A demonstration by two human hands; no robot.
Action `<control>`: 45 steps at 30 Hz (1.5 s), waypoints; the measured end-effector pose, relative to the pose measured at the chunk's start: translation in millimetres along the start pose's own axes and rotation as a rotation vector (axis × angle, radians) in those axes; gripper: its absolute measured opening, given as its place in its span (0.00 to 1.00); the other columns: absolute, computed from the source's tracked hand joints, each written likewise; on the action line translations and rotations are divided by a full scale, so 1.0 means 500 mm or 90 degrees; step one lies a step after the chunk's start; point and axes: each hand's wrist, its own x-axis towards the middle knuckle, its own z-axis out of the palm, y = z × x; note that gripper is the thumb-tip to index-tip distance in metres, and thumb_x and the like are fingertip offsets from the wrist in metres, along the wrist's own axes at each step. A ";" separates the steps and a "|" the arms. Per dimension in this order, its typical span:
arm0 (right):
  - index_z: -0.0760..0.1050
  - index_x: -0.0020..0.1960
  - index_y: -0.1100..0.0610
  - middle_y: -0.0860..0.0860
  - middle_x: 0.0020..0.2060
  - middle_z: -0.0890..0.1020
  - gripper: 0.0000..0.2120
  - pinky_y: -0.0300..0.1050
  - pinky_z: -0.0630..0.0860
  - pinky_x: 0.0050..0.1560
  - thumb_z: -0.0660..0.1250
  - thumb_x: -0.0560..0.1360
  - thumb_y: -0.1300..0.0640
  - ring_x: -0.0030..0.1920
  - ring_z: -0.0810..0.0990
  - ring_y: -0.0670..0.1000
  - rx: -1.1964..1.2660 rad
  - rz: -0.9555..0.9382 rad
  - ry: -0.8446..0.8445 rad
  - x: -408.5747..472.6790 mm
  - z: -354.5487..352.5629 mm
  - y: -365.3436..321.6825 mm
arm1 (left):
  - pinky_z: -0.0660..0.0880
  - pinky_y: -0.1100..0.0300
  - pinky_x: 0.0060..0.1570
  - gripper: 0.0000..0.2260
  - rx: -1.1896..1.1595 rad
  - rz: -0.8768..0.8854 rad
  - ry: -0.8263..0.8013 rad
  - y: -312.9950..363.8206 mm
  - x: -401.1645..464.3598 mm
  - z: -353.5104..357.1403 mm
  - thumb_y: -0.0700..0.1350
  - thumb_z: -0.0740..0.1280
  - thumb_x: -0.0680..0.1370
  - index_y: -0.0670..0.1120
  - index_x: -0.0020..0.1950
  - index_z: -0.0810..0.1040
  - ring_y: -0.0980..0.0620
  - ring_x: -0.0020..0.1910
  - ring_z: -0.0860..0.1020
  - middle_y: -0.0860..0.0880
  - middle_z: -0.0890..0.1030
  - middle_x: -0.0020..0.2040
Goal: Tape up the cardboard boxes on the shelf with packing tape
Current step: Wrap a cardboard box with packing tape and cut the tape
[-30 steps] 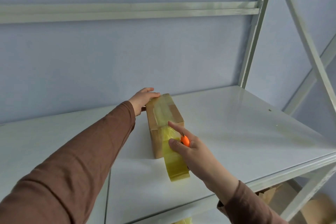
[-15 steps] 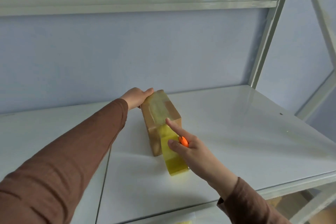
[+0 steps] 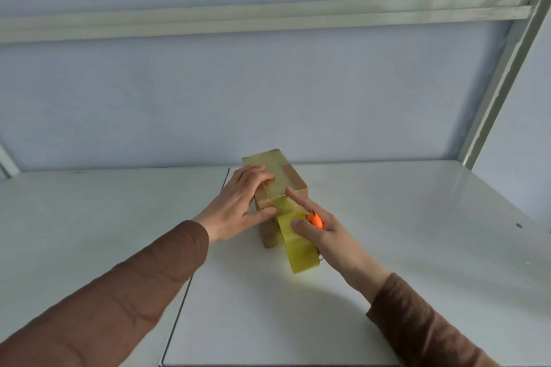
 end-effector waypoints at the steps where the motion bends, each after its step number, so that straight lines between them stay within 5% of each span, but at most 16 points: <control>1: 0.73 0.69 0.29 0.43 0.52 0.83 0.21 0.36 0.71 0.57 0.66 0.83 0.51 0.53 0.81 0.45 0.020 -0.010 0.005 0.004 0.000 -0.014 | 0.62 0.49 0.75 0.29 0.005 -0.002 0.028 0.003 0.004 -0.008 0.64 0.64 0.80 0.51 0.75 0.66 0.52 0.76 0.60 0.50 0.67 0.75; 3: 0.74 0.70 0.35 0.40 0.61 0.83 0.17 0.42 0.72 0.65 0.67 0.82 0.45 0.62 0.81 0.41 0.081 -0.045 0.004 0.017 -0.008 -0.057 | 0.69 0.51 0.62 0.25 -0.013 -0.035 0.080 0.011 0.014 -0.031 0.68 0.59 0.78 0.53 0.68 0.69 0.52 0.63 0.71 0.54 0.76 0.62; 6: 0.77 0.67 0.37 0.43 0.61 0.83 0.19 0.50 0.73 0.69 0.65 0.78 0.37 0.65 0.80 0.46 0.114 -0.130 0.030 0.043 -0.023 -0.142 | 0.69 0.51 0.44 0.19 -0.119 -0.171 0.106 0.028 0.028 -0.073 0.72 0.53 0.76 0.59 0.54 0.68 0.52 0.46 0.77 0.55 0.78 0.45; 11: 0.78 0.68 0.42 0.49 0.49 0.81 0.19 0.49 0.78 0.65 0.70 0.78 0.45 0.53 0.83 0.49 0.178 -0.166 0.074 0.104 -0.031 -0.217 | 0.73 0.50 0.57 0.20 -0.292 -0.294 0.055 0.033 0.059 -0.113 0.69 0.52 0.75 0.59 0.50 0.77 0.47 0.53 0.77 0.51 0.78 0.52; 13: 0.78 0.69 0.46 0.51 0.52 0.81 0.16 0.50 0.78 0.64 0.69 0.81 0.51 0.54 0.84 0.53 0.202 -0.150 0.047 0.132 -0.024 -0.228 | 0.73 0.55 0.50 0.22 -0.336 -0.359 0.062 0.030 0.061 -0.127 0.69 0.53 0.74 0.59 0.54 0.79 0.50 0.54 0.79 0.50 0.81 0.54; 15: 0.78 0.68 0.49 0.50 0.49 0.81 0.15 0.47 0.79 0.58 0.67 0.82 0.54 0.49 0.83 0.50 0.177 -0.146 0.024 0.163 -0.010 -0.237 | 0.72 0.57 0.47 0.16 -0.299 -0.376 0.150 0.013 0.066 -0.139 0.61 0.59 0.80 0.54 0.58 0.80 0.48 0.56 0.80 0.49 0.82 0.57; 17: 0.78 0.69 0.52 0.50 0.46 0.79 0.15 0.44 0.80 0.51 0.67 0.82 0.57 0.46 0.81 0.48 0.141 -0.147 0.027 0.191 0.005 -0.244 | 0.72 0.63 0.55 0.08 -0.232 -0.260 0.269 -0.004 0.066 -0.150 0.48 0.65 0.82 0.53 0.60 0.80 0.55 0.59 0.78 0.54 0.82 0.60; 20: 0.79 0.66 0.52 0.51 0.47 0.81 0.13 0.47 0.82 0.52 0.68 0.82 0.55 0.46 0.82 0.49 0.114 -0.137 0.092 0.227 0.018 -0.246 | 0.69 0.75 0.56 0.15 -0.300 -0.087 0.132 -0.008 0.046 -0.166 0.50 0.68 0.75 0.63 0.60 0.79 0.67 0.58 0.75 0.67 0.81 0.58; 23: 0.78 0.58 0.57 0.54 0.47 0.82 0.11 0.47 0.80 0.46 0.68 0.82 0.50 0.46 0.81 0.52 0.105 -0.085 0.059 0.234 0.017 -0.232 | 0.64 0.61 0.67 0.40 -0.153 -0.132 -0.030 -0.039 0.039 -0.162 0.69 0.73 0.65 0.64 0.75 0.65 0.58 0.70 0.62 0.61 0.71 0.68; 26: 0.75 0.57 0.67 0.57 0.47 0.75 0.13 0.52 0.70 0.51 0.67 0.82 0.56 0.47 0.72 0.56 0.048 -0.072 -0.030 0.223 0.027 -0.212 | 0.65 0.55 0.68 0.51 -0.119 -0.187 0.015 -0.048 0.041 -0.157 0.69 0.76 0.57 0.56 0.77 0.62 0.55 0.69 0.61 0.53 0.69 0.66; 30: 0.76 0.49 0.58 0.54 0.42 0.79 0.04 0.48 0.74 0.48 0.67 0.82 0.58 0.44 0.78 0.53 0.100 -0.102 0.017 0.187 0.022 -0.228 | 0.67 0.54 0.66 0.45 -0.128 -0.160 0.025 -0.051 0.060 -0.152 0.67 0.75 0.58 0.57 0.72 0.68 0.55 0.65 0.63 0.55 0.72 0.63; 33: 0.78 0.47 0.56 0.47 0.37 0.82 0.06 0.38 0.76 0.39 0.68 0.82 0.57 0.38 0.80 0.46 0.132 -0.084 0.041 0.140 0.003 -0.224 | 0.63 0.54 0.71 0.44 -0.094 -0.123 0.001 -0.054 0.075 -0.150 0.66 0.77 0.62 0.60 0.76 0.67 0.56 0.69 0.60 0.58 0.70 0.70; 35: 0.80 0.46 0.56 0.47 0.37 0.84 0.05 0.37 0.75 0.36 0.69 0.80 0.58 0.36 0.81 0.45 0.122 -0.029 0.036 0.104 0.007 -0.189 | 0.59 0.53 0.75 0.38 -0.089 -0.114 0.002 -0.066 0.074 -0.149 0.61 0.79 0.68 0.68 0.75 0.66 0.56 0.72 0.58 0.57 0.66 0.75; 38: 0.81 0.42 0.54 0.47 0.34 0.84 0.07 0.37 0.73 0.35 0.70 0.79 0.57 0.34 0.81 0.46 0.105 0.086 0.032 0.062 0.025 -0.112 | 0.55 0.53 0.74 0.33 -0.093 -0.105 -0.017 -0.075 0.070 -0.146 0.67 0.74 0.68 0.79 0.70 0.65 0.59 0.74 0.54 0.59 0.62 0.77; 42: 0.78 0.42 0.55 0.50 0.35 0.82 0.09 0.38 0.70 0.37 0.72 0.78 0.53 0.34 0.79 0.48 0.038 0.192 0.053 0.071 0.040 -0.055 | 0.55 0.53 0.74 0.33 -0.105 -0.116 -0.031 -0.060 0.075 -0.139 0.70 0.72 0.65 0.80 0.68 0.66 0.61 0.73 0.54 0.61 0.62 0.76; 45: 0.79 0.44 0.53 0.48 0.37 0.84 0.09 0.37 0.75 0.36 0.73 0.78 0.49 0.36 0.82 0.47 0.087 0.170 0.037 0.078 0.048 -0.061 | 0.59 0.51 0.77 0.31 -0.190 -0.139 -0.007 -0.053 0.078 -0.154 0.63 0.77 0.66 0.75 0.67 0.73 0.56 0.76 0.60 0.58 0.67 0.75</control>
